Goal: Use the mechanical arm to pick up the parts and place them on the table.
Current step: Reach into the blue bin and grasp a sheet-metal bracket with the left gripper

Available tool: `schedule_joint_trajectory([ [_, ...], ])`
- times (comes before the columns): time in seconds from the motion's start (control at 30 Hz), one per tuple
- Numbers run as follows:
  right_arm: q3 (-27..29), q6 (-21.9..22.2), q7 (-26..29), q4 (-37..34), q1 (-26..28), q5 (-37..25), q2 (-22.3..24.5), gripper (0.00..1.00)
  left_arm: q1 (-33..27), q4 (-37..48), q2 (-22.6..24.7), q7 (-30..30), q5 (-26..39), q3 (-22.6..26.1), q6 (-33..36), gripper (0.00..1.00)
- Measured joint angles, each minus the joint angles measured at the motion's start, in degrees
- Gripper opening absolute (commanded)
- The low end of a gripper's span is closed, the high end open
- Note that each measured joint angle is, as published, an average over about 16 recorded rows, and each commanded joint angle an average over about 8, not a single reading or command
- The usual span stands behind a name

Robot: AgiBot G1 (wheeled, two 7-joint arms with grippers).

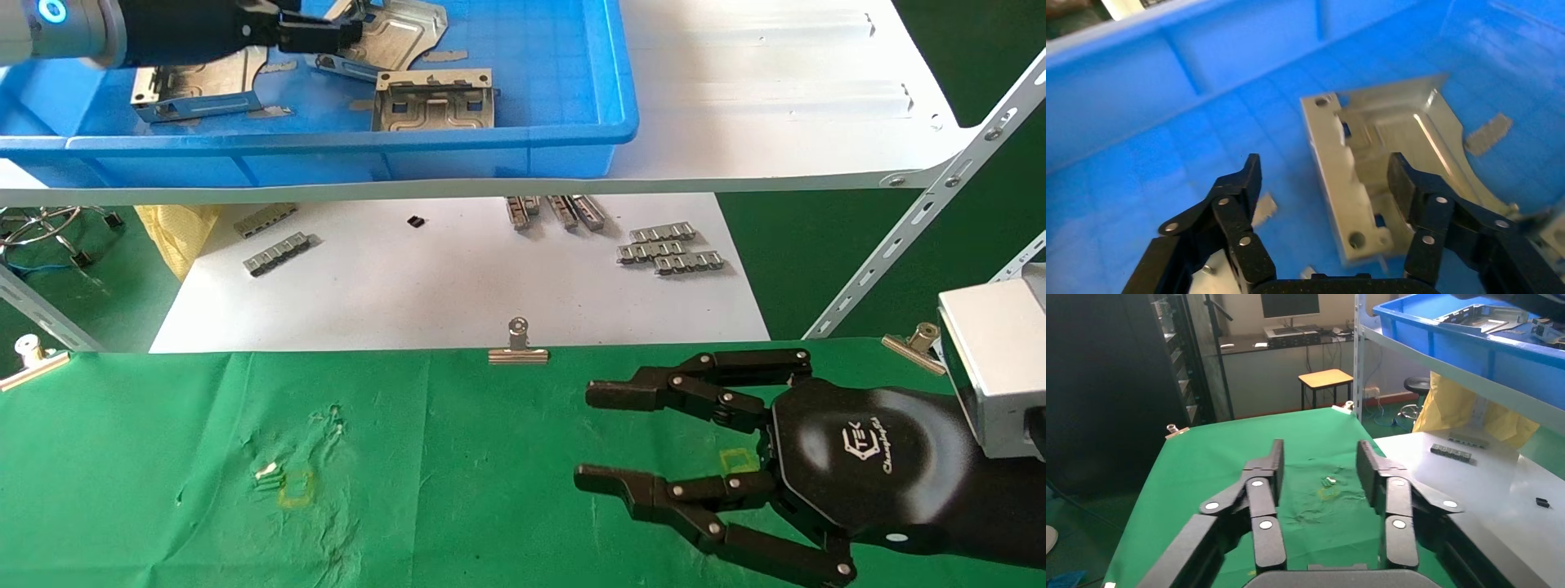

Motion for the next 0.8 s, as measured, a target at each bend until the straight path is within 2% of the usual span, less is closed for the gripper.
schedule_joint_trajectory([
  [0.6, -0.02, 0.01, -0.01, 0.00, 0.00, 0.01, 0.01, 1.00, 0.23, 0.14, -0.29, 0.93, -0.60, -0.42, -0.04, 0.00],
  [0.8, -0.02, 0.01, -0.01, 0.00, 0.01, 0.01, 0.01, 1.00, -0.09, -1.01, -1.21, 2.44, -1.92, -1.31, 2.60, 0.00],
])
